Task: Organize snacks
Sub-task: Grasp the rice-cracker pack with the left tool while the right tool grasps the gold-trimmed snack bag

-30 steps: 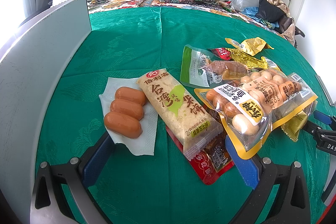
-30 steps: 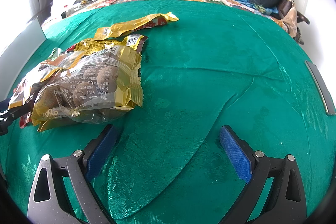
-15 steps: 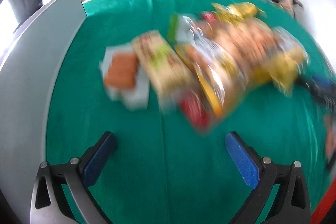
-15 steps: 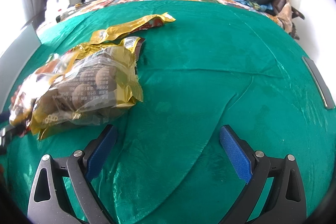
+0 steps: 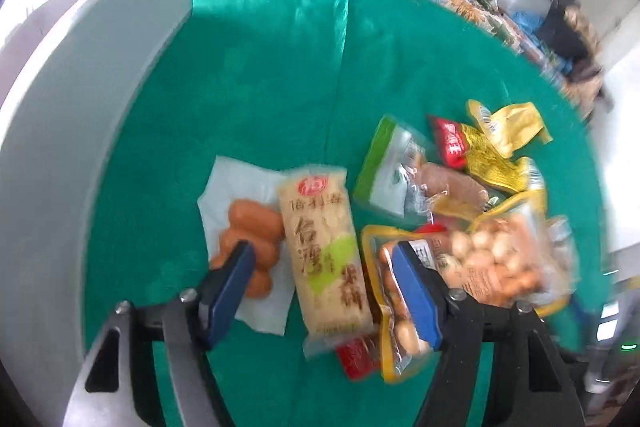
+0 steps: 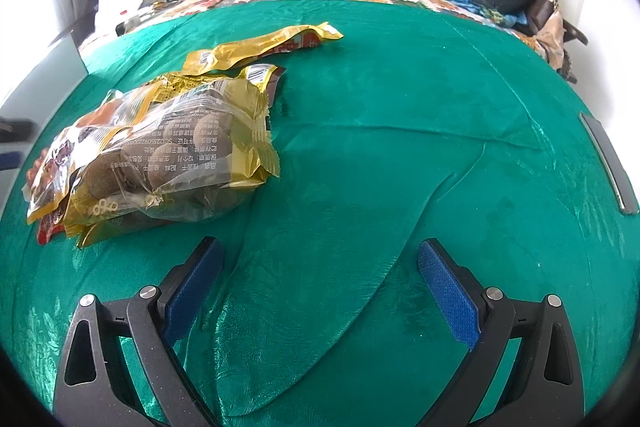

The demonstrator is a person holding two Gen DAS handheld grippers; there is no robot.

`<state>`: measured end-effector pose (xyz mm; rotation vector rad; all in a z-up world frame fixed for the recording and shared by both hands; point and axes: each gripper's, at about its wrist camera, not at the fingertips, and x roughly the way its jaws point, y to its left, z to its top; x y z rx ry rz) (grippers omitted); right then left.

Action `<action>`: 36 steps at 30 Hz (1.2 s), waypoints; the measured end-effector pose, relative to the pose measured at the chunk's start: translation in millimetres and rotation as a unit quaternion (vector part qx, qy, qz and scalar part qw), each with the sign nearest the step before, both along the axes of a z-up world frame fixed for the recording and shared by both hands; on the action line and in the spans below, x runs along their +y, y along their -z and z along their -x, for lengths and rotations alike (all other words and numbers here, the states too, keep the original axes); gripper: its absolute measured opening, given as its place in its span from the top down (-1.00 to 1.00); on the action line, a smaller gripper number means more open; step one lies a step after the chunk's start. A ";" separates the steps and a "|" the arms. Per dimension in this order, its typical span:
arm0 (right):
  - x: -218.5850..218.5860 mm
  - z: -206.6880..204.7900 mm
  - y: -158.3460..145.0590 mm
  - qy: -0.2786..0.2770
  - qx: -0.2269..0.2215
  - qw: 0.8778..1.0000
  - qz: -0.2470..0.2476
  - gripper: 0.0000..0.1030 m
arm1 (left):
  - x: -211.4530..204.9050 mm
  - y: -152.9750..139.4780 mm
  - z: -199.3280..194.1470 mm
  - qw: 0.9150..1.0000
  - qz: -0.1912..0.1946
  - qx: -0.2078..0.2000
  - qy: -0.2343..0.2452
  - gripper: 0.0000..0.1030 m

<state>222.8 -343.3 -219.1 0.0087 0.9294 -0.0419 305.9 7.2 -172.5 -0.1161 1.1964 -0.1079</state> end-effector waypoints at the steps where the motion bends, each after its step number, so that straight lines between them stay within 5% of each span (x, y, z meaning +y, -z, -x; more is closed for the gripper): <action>1: 0.0 0.0 0.1 0.000 0.000 1.000 0.000 -0.94 | -12.1 1.8 1.0 1.000 -0.020 0.001 0.023 -0.19; 2: 0.1 -0.1 0.1 0.000 0.000 1.000 0.000 -0.94 | -15.3 1.3 3.2 0.999 -0.015 -0.005 0.031 -0.02; 3: 0.1 -0.1 0.0 0.000 0.000 1.000 0.000 -0.94 | -16.4 0.3 7.2 0.999 -0.009 -0.012 0.033 0.49; 10: -0.2 -0.2 -0.2 0.000 0.000 1.000 0.000 -0.94 | 29.7 3.8 83.0 0.998 0.066 0.003 0.022 0.49; 14: -0.1 0.0 0.0 0.000 0.000 1.000 0.000 -0.94 | 48.9 3.5 145.6 0.998 0.061 -0.004 0.023 0.48; 16: 0.0 -0.1 -0.1 0.000 0.001 1.000 0.000 -0.94 | 45.1 9.9 158.4 0.999 0.040 0.000 0.032 0.00; 20: -4.8 0.9 -5.1 -0.017 0.023 0.999 -0.019 -0.88 | 32.8 16.2 169.4 0.997 -0.026 -0.023 0.068 -0.36; 23: -25.2 13.8 -22.6 0.010 0.032 0.992 -0.126 -0.89 | 30.7 21.9 174.2 0.993 -0.077 -0.041 0.080 -0.48; 26: -39.3 12.7 -23.8 0.056 0.083 0.962 -0.255 -0.89 | 39.5 23.0 176.0 0.994 -0.064 -0.047 0.071 -0.49; 29: -42.3 -2.6 -18.6 0.114 0.104 0.920 -0.360 -0.88 | 41.1 20.8 182.4 0.993 -0.062 -0.063 0.081 -0.15; 31: -31.6 -25.9 -15.5 0.140 0.109 0.897 -0.404 -0.88 | 36.3 18.8 181.4 0.992 -0.060 -0.068 0.087 0.25; 34: -2.8 -61.2 -10.4 0.153 0.130 0.906 -0.372 -0.80 | 37.1 17.3 182.6 0.993 -0.053 -0.067 0.083 0.41; 36: 15.2 -71.9 -13.7 0.134 0.137 0.932 -0.308 -0.33 | 40.9 17.0 181.9 0.994 -0.037 -0.064 0.078 0.41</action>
